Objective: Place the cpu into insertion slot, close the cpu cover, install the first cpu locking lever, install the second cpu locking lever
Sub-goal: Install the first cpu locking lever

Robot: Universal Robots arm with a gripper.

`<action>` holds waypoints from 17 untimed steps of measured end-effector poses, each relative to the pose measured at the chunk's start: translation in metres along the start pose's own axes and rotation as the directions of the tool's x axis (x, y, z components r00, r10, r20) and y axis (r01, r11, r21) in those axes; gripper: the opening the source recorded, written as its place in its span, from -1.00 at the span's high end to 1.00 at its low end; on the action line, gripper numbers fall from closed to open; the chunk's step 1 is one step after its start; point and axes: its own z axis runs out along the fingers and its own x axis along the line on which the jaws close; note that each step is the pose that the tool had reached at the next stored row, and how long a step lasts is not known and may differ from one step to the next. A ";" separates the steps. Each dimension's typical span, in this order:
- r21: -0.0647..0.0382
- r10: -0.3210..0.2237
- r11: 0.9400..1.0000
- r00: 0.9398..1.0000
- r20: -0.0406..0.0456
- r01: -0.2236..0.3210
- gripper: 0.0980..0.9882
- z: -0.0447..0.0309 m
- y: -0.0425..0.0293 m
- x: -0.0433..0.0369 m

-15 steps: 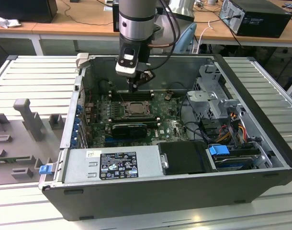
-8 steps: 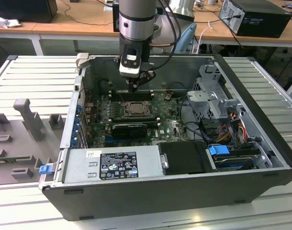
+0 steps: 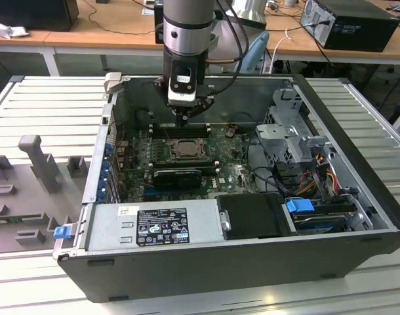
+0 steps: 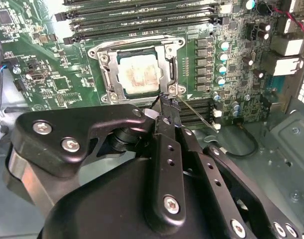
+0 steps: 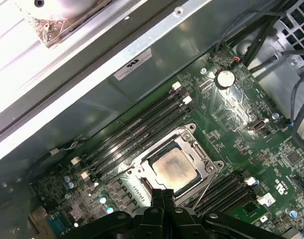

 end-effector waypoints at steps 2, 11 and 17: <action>0.002 -0.034 0.999 0.999 -0.002 0.034 0.98 0.0000 0.0000 0.0000; 0.007 -0.109 0.994 0.994 -0.005 0.109 0.98 0.0000 0.0000 0.0000; 0.011 -0.180 0.984 0.984 -0.009 0.181 0.98 0.0000 0.0000 0.0000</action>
